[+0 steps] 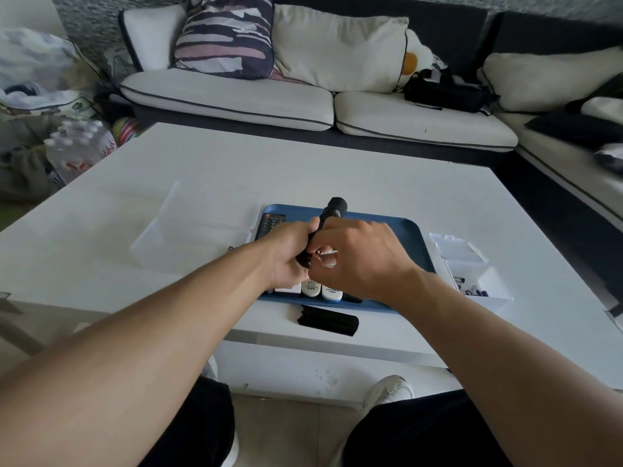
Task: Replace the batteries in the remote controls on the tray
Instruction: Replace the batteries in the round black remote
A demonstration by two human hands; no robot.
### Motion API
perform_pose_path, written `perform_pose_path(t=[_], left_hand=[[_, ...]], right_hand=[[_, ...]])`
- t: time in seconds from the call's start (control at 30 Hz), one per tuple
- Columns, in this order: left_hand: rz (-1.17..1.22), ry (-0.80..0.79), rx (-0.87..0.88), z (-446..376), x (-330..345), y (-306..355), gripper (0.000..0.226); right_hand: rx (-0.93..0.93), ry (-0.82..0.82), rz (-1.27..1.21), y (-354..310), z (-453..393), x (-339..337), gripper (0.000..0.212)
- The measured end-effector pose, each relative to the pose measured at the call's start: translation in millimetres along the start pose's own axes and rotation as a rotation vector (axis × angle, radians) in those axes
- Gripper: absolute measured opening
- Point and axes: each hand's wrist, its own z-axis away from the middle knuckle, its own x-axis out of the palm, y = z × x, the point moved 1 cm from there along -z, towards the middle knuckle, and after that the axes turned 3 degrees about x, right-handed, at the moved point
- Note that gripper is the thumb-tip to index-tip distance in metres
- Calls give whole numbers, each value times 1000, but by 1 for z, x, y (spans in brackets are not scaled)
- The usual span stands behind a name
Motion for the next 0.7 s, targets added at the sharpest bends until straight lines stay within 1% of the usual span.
perform_pose_path(t=[0.1,0.2,0.27,0.3,0.37,0.4,0.47,0.53,0.63,0.7], left_hand=[[-1,-18,-52,-2,-3,0,33],[-40,-60,-66,-7,-8,-3,34],[-61,-92,-91,-10,-6,-9,30],[-66,-99,-101,-11,-4,-11,28],[-46,-101,-108,-16,0,-13,29],[-16,-88,-108,-19,1,-13,35],[49,-62,-107,-26,3,-12,42],[59,-53,-96,-30,8,-12,41],[60,-43,-79,-35,18,-15,42],[58,-42,-72,-39,25,-17,41]], right_hand=[[-46,-124,-74,6,2,2,28],[-73,-208,-189,16,2,3,22],[-68,-206,-255,20,3,3,15],[-36,-189,-335,21,3,0,11],[136,-158,-561,30,3,-9,1],[235,-157,-633,39,3,-14,4],[413,-233,-670,69,10,-21,10],[571,-299,-634,107,24,-24,13],[805,-209,-487,162,46,-26,15],[893,-188,-341,187,57,-26,15]])
